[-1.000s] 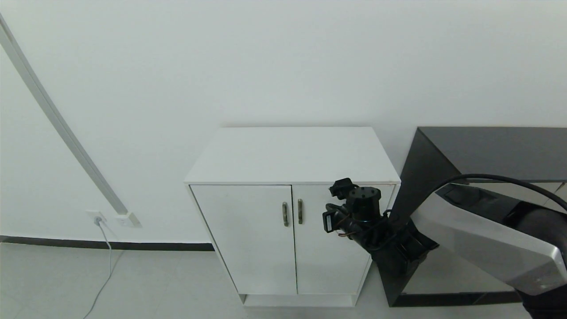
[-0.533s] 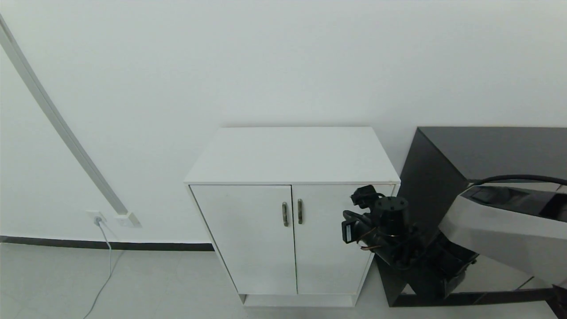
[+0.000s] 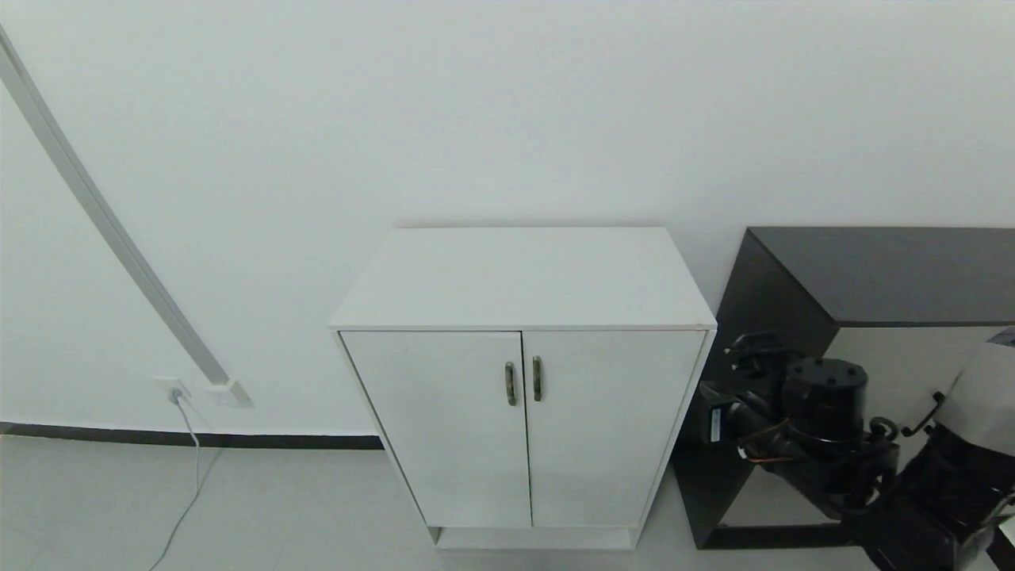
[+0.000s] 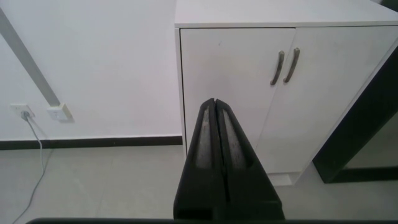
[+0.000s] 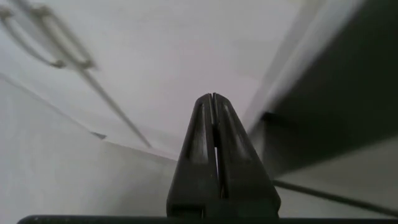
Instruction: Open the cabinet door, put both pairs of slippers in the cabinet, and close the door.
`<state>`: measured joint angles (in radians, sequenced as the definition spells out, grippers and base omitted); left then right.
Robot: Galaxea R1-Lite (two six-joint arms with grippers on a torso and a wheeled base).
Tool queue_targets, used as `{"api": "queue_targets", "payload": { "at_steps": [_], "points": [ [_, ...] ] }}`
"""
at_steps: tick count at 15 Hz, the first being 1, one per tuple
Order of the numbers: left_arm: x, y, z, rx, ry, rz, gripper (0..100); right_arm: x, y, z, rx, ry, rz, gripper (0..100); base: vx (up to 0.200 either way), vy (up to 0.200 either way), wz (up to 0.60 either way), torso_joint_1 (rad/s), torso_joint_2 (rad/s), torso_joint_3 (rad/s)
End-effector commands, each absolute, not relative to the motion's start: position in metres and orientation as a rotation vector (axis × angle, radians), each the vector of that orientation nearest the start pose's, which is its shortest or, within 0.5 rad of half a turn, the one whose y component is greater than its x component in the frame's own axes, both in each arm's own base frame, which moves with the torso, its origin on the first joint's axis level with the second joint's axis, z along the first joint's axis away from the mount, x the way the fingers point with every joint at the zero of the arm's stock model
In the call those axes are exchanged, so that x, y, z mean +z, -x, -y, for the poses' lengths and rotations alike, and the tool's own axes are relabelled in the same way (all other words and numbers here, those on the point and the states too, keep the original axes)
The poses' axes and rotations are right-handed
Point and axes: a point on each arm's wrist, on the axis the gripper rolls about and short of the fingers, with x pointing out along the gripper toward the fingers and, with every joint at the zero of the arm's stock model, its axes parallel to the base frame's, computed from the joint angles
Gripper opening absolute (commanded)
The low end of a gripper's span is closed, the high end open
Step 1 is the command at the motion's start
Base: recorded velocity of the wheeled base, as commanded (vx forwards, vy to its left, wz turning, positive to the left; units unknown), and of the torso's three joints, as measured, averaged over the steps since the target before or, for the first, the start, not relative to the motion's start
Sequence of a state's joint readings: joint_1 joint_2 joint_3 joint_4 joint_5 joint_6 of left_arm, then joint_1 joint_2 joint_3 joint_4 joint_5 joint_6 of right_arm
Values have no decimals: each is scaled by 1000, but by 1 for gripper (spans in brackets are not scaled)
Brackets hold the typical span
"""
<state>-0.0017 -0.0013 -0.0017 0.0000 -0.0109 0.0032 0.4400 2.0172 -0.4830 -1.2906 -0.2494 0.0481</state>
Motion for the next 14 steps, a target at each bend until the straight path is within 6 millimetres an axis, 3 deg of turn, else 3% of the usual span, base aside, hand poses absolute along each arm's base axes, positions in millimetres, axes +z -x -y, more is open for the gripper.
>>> {"api": "queue_targets", "payload": {
  "at_steps": [1, 3, 6, 14],
  "points": [
    [76, 23, 0, -12, -5, 2, 0, 91, -261, -97, 98, 28, -216, 0, 0, 0, 0, 0, 0, 0],
    [76, 23, 0, -12, -3, 2, 0, 94, -246, -83, 70, 30, -228, 0, 0, 0, 0, 0, 0, 0],
    [76, 23, 0, -12, -3, 2, 0, 107, -206, -61, 41, 73, -207, 0, 0, 0, 0, 0, 0, 0],
    [76, 23, 0, -12, -2, 2, 0, 121, -131, -38, 108, 111, -193, 0, 0, 0, 0, 0, 0, 0]
  ]
}}
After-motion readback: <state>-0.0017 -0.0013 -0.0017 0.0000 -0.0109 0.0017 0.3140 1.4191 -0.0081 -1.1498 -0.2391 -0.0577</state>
